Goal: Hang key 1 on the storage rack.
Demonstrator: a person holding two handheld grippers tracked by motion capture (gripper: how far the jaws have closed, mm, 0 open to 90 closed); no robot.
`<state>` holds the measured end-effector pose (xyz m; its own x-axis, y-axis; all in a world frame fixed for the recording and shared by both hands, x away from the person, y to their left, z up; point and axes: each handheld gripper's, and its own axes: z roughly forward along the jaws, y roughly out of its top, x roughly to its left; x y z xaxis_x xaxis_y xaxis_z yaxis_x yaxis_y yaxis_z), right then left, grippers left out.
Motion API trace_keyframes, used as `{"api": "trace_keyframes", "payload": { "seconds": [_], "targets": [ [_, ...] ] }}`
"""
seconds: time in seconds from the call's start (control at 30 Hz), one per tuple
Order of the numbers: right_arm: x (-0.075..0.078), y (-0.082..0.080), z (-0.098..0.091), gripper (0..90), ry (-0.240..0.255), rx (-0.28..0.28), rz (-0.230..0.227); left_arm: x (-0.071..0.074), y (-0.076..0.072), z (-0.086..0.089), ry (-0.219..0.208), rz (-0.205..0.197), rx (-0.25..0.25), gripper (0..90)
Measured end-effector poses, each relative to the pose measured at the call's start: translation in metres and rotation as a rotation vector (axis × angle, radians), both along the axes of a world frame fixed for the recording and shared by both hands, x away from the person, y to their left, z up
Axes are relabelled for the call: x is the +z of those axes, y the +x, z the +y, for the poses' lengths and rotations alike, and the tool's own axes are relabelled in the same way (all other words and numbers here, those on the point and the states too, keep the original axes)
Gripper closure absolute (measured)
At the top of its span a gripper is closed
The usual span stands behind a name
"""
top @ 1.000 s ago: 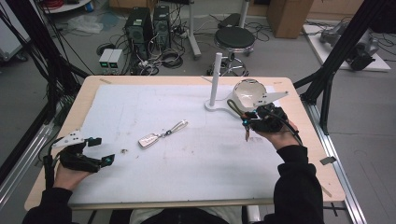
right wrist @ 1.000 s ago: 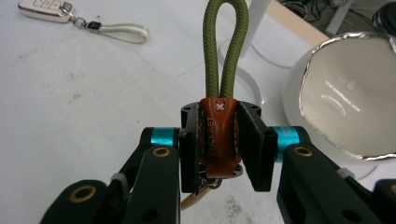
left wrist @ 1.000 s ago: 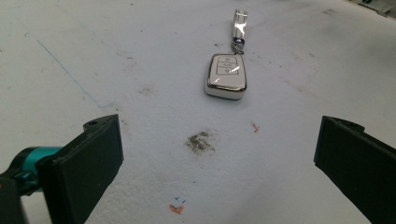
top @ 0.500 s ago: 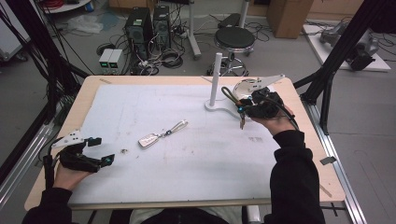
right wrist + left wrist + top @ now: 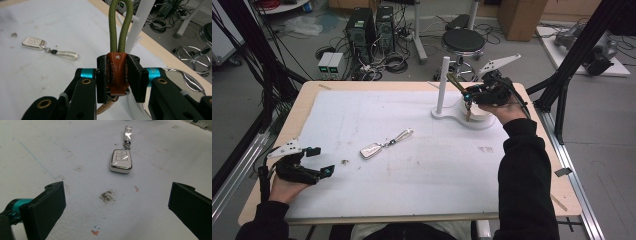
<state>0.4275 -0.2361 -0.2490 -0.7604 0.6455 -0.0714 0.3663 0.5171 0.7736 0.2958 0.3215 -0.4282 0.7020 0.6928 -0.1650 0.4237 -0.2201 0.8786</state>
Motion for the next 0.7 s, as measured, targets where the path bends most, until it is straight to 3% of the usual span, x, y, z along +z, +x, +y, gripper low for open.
{"api": "trace_keyframes", "payload": {
  "seconds": [0.23,0.43,0.7],
  "targets": [
    [-0.001,0.014,0.005,70.6,-0.006,-0.011,0.034,0.0,0.0,0.0,-0.002,0.0,-0.001,1.8],
    [-0.003,0.017,0.007,70.5,0.003,-0.019,0.023,0.0,0.0,0.001,-0.014,0.003,-0.001,1.8],
    [-0.015,0.022,0.026,70.5,-0.105,-0.044,0.031,0.0,0.0,0.002,-0.017,0.002,-0.004,1.7]
  ]
}}
